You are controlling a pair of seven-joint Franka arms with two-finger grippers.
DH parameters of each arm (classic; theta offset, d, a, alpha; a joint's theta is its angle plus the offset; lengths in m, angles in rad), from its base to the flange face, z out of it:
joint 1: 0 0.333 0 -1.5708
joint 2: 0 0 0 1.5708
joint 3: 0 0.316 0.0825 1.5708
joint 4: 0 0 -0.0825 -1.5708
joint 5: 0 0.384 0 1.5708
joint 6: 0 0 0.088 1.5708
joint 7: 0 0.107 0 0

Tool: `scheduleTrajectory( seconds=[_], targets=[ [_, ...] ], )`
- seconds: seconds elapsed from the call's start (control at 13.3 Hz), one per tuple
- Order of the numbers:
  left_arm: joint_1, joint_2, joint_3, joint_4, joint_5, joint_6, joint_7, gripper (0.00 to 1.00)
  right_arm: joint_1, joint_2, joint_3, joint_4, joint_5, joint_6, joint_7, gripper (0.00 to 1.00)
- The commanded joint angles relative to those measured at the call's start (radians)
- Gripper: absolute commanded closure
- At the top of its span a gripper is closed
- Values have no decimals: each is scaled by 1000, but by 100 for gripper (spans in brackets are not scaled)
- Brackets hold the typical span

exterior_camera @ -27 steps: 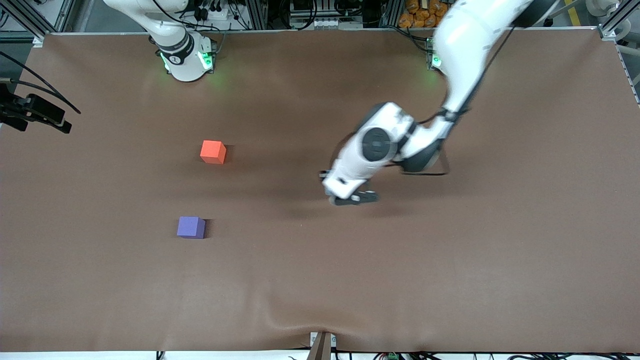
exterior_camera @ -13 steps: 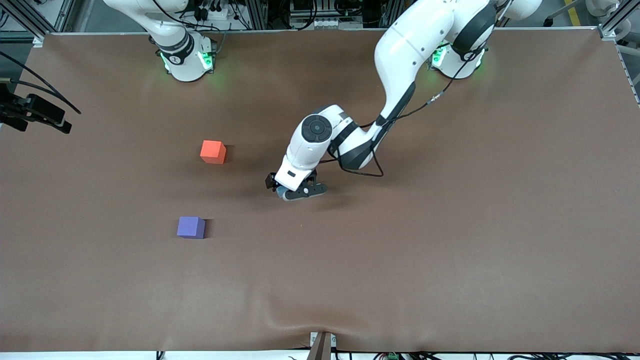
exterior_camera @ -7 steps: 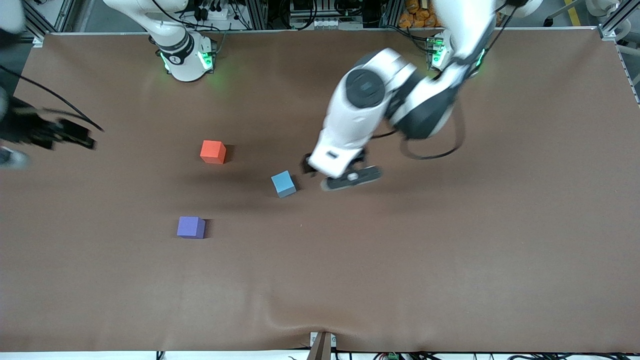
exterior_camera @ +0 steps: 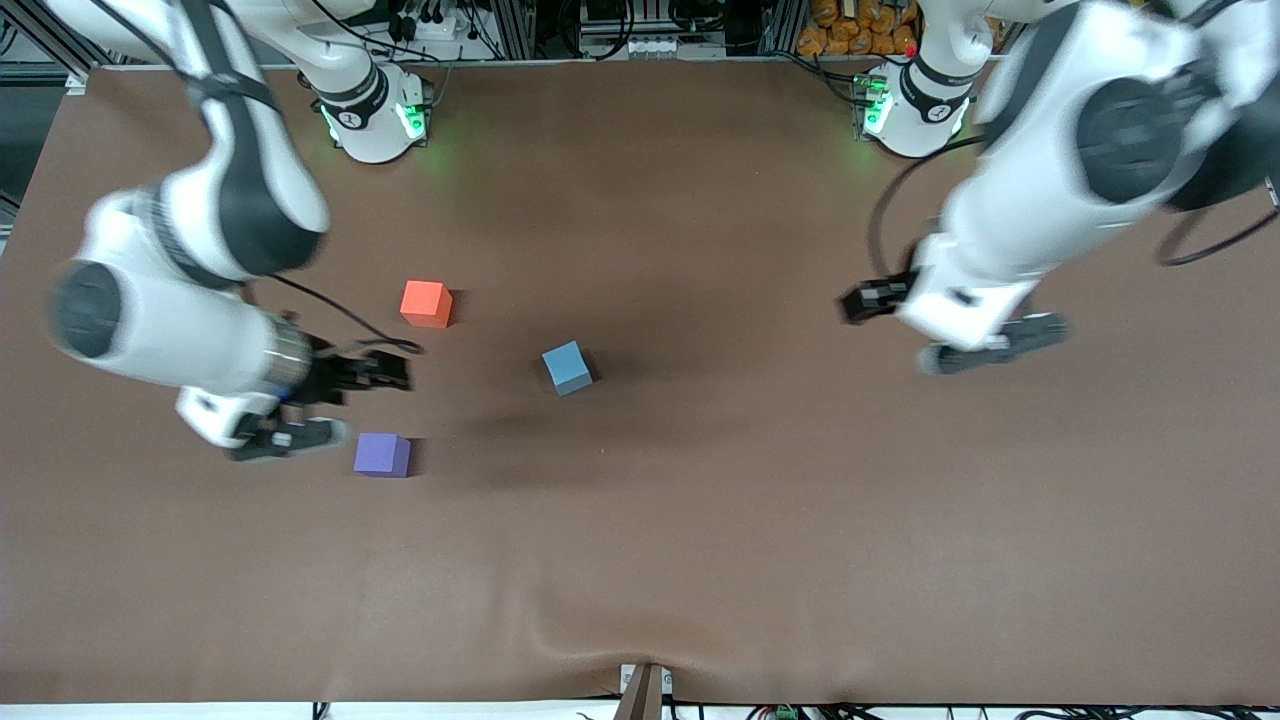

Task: Place blue block between orange and purple blocks
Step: 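Carry the blue cube with the left gripper toward the right gripper, then grasp the blue cube with the right gripper while the left gripper withdraws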

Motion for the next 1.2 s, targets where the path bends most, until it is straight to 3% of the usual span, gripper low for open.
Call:
scheduleTrajectory(
  seconds=[0.0, 0.23, 0.45, 0.68, 0.9, 1.13],
  targets=[
    [98, -69, -11, -51, 51, -8, 32, 0, 82, 76, -8, 22, 10, 68, 59, 0],
    [210, -78, -12, -46, 130, 13, 164, 0, 188, 169, -11, 32, 3, 184, 59, 0],
    [312, -108, -17, -49, 121, 24, 239, 0, 266, 251, -14, 29, -19, 286, 59, 0],
    [398, -138, -19, -51, 114, 19, 351, 0, 283, 266, -14, 19, -56, 288, 53, 0],
    [412, -147, -28, -63, 96, 15, 388, 0, 326, 262, -14, -38, -109, 287, 57, 0],
    [419, -248, -32, -167, 75, 39, 390, 0, 354, 248, -14, -104, -131, 295, 66, 0]
  ],
)
